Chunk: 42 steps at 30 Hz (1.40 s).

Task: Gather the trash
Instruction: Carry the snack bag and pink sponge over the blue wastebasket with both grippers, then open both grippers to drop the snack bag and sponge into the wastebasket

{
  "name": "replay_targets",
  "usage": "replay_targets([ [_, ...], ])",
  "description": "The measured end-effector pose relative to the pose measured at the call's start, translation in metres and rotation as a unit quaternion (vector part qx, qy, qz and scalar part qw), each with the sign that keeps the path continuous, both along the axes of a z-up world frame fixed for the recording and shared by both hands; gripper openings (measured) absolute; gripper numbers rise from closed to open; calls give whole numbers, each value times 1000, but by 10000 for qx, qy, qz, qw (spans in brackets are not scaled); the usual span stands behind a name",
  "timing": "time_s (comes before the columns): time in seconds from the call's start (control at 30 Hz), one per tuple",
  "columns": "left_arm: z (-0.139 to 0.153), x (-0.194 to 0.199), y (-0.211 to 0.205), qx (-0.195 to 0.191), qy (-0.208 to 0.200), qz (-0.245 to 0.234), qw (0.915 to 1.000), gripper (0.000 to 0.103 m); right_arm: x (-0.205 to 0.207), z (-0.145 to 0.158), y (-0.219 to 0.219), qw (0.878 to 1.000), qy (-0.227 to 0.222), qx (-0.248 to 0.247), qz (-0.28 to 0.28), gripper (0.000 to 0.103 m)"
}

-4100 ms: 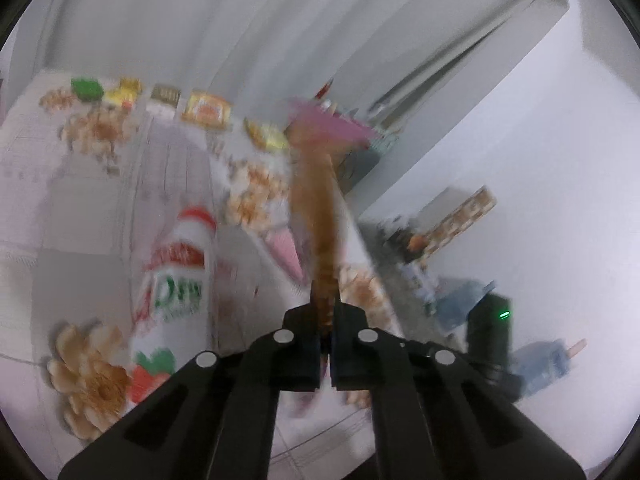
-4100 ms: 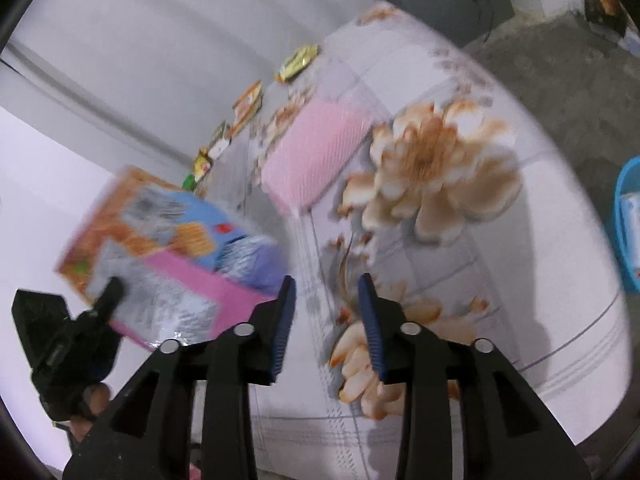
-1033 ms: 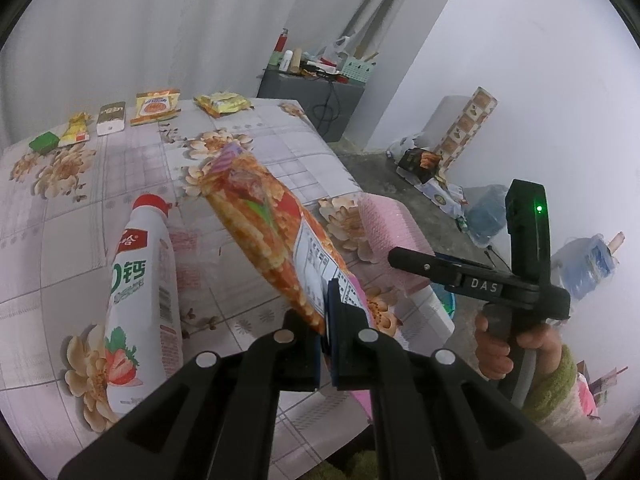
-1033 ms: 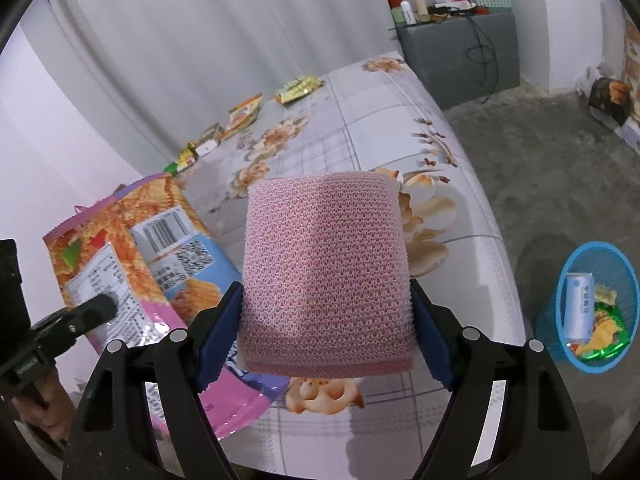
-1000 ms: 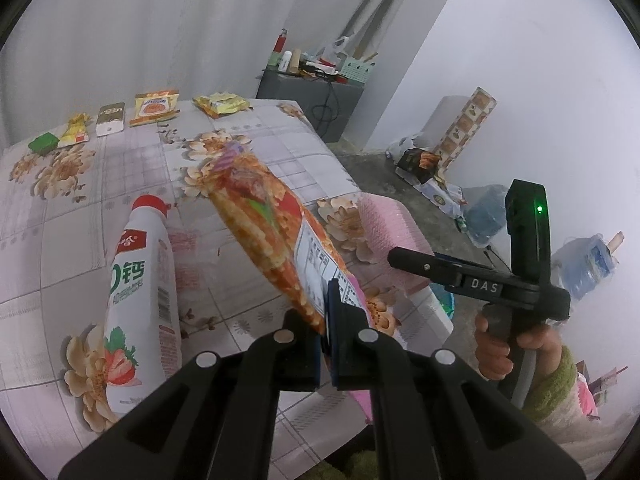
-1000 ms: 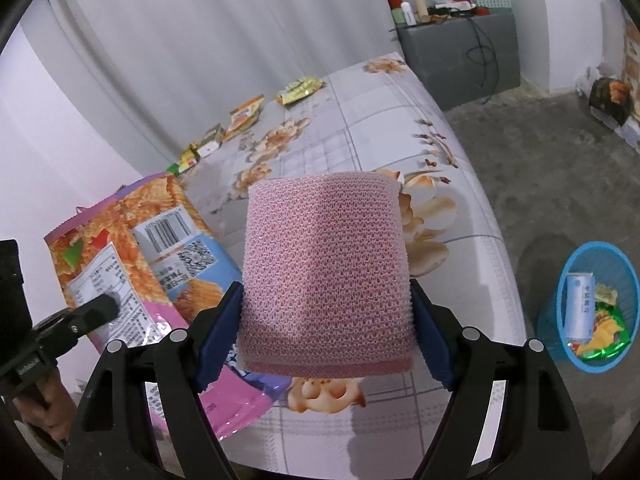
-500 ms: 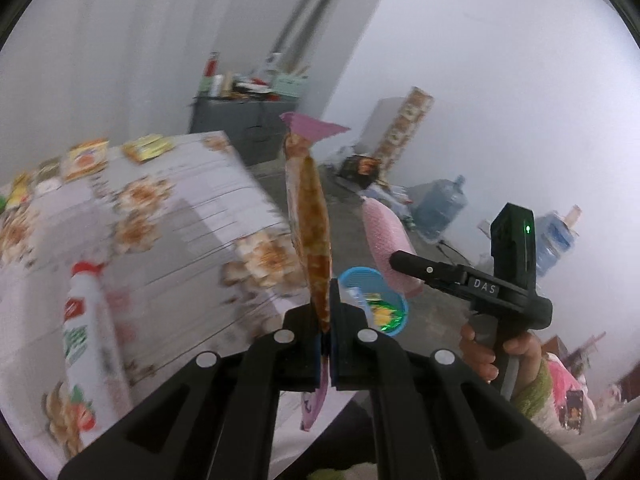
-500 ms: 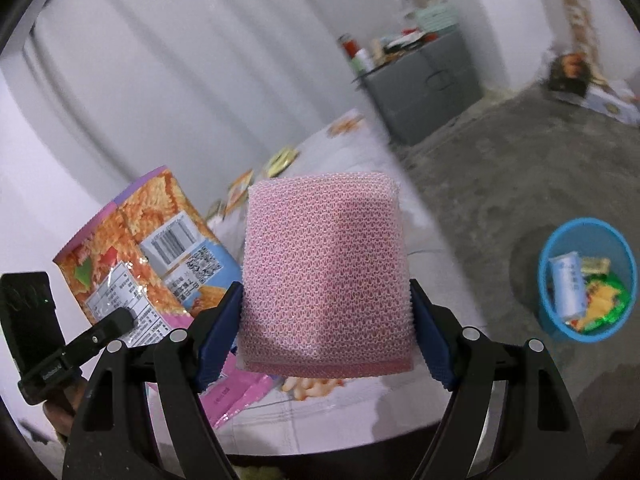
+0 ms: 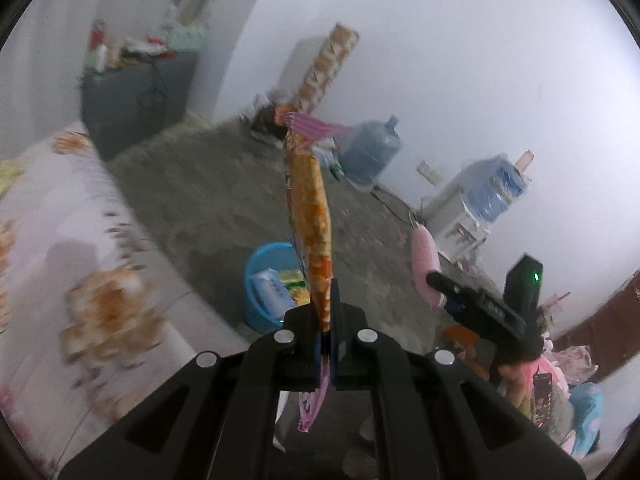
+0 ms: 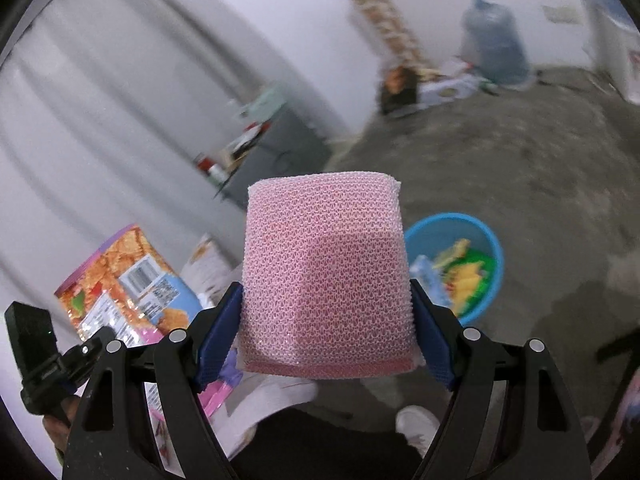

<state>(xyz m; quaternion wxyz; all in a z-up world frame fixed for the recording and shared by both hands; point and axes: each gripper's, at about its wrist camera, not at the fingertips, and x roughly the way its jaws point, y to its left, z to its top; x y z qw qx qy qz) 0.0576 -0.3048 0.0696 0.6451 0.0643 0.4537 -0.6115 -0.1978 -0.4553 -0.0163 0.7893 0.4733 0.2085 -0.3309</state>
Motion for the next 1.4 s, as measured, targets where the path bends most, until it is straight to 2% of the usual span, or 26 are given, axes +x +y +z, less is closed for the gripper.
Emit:
replay_targets([
  [0.13, -33, -6, -72, 389, 560, -157, 9976, 2, -19, -20, -9, 9994, 23, 233, -254, 75],
  [0.27, -82, -13, -147, 880, 1116, -258, 9895, 2, -28, -36, -22, 9980, 80, 452, -424, 75],
  [0.33, -105, -13, -176, 1060, 1262, -251, 9860, 2, -36, -45, -29, 9970, 99, 573, -505, 75],
  [0.4, -135, -15, -207, 1321, 1465, -270, 9800, 2, -39, -51, -32, 9962, 132, 660, -550, 75],
  [0.47, -172, -15, -238, 1619, 1814, -272, 9696, 2, -44, -57, -34, 9953, 154, 748, -592, 75],
  [0.57, -217, -12, -267, 1864, 2223, -130, 9569, 2, -50, -66, -36, 9939, 193, 871, -641, 75],
  [0.67, -257, -15, -288, 2090, 2420, -52, 9475, 2, -54, -74, -40, 9928, 217, 972, -668, 75],
  [0.73, -280, -15, -299, 2284, 2400, 7, 9435, 3, -55, -80, -42, 9922, 258, 1032, -655, 75],
  [0.8, -303, -15, -305, 2483, 2323, 80, 9404, 7, -55, -86, -43, 9912, 300, 1104, -667, 75],
  [0.87, -318, -17, -310, 2704, 2215, 105, 9369, 26, -54, -92, -43, 9906, 313, 1171, -635, 75],
  [0.9, -325, -16, -311, 2853, 2103, 164, 9349, 31, -53, -96, -44, 9902, 334, 1208, -612, 75],
  [0.97, -329, -11, -309, 2929, 1973, 300, 9351, 53, -50, -102, -45, 9897, 351, 1259, -582, 75],
  [1.07, -329, -2, -306, 2885, 1922, 417, 9371, 63, -43, -112, -47, 9884, 360, 1376, -532, 75],
  [1.27, -307, 15, -294, 2855, 1691, 584, 9415, 78, -15, -125, -64, 9879, 301, 1481, -356, 75],
  [1.4, -286, 23, -286, 2702, 1632, 628, 9468, 80, 18, -136, -88, 9880, 485, 1459, -134, 75],
])
